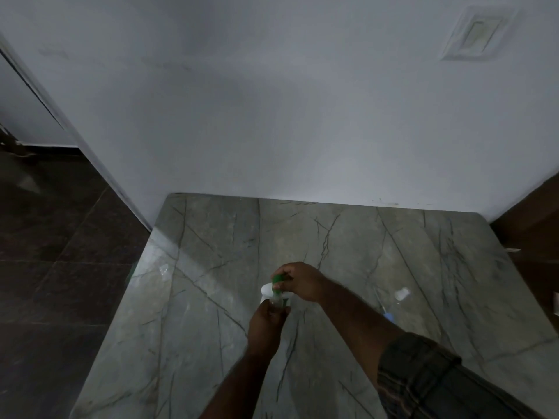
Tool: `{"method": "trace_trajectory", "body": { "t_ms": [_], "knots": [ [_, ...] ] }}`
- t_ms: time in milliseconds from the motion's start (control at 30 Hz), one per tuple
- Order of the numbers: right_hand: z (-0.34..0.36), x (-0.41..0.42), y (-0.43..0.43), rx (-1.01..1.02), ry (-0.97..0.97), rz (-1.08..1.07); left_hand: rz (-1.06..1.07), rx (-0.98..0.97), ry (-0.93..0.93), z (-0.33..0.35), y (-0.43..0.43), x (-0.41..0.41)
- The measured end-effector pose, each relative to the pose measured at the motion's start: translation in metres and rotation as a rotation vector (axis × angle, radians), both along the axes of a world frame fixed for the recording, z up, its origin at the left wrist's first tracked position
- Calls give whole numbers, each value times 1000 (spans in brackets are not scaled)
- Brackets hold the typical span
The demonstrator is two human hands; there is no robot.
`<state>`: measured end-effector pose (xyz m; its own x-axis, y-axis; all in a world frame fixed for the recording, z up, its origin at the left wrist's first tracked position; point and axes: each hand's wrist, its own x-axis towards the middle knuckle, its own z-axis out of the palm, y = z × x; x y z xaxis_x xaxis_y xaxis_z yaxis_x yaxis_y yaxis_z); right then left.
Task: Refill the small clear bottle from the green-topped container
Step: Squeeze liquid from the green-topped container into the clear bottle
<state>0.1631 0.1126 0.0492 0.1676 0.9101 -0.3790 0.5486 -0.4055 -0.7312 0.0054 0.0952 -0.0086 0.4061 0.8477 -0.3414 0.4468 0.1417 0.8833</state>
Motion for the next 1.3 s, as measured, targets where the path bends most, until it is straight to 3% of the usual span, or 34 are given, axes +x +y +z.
{"method": "trace_trajectory", "body": {
  "t_ms": [1300],
  "knots": [
    [1, 1, -5, 25, 41, -22, -32, 18, -2, -3, 7, 0]
  ]
}}
